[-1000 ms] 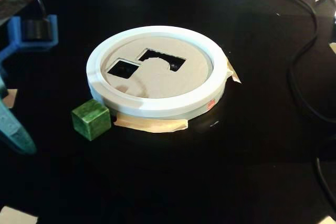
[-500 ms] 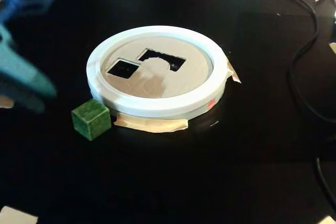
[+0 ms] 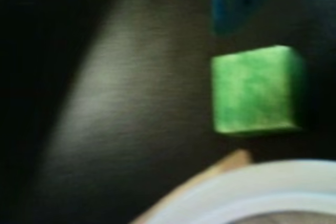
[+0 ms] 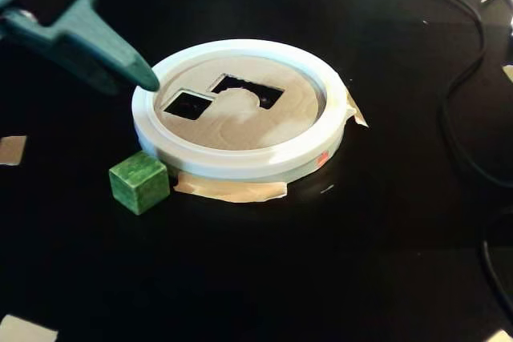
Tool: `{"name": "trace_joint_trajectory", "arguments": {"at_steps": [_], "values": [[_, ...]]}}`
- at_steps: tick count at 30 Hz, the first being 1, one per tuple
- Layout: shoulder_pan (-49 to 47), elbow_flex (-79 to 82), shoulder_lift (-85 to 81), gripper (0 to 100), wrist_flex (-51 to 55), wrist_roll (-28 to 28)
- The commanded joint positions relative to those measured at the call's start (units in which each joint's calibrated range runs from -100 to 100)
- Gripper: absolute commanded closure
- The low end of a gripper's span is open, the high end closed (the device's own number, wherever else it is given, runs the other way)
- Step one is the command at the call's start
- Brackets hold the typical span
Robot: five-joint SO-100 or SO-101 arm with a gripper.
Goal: Pick up the square block and drop it in corresponding square shaped hole
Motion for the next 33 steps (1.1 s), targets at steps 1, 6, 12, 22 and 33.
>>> {"name": "trace_joint_trajectory", "arguments": {"at_steps": [1, 6, 12, 22, 33], "values": [[-3.54, -11.92, 13.77, 18, 3.99, -2.15], [-3.67, -13.19, 21.38, 18, 5.5, -2.2], [-3.67, -13.19, 27.47, 19, 4.29, -2.25], [-3.79, -19.75, 38.85, 20, 4.29, -2.25], [-3.67, -19.93, 43.24, 24, 4.29, -2.25]]}}
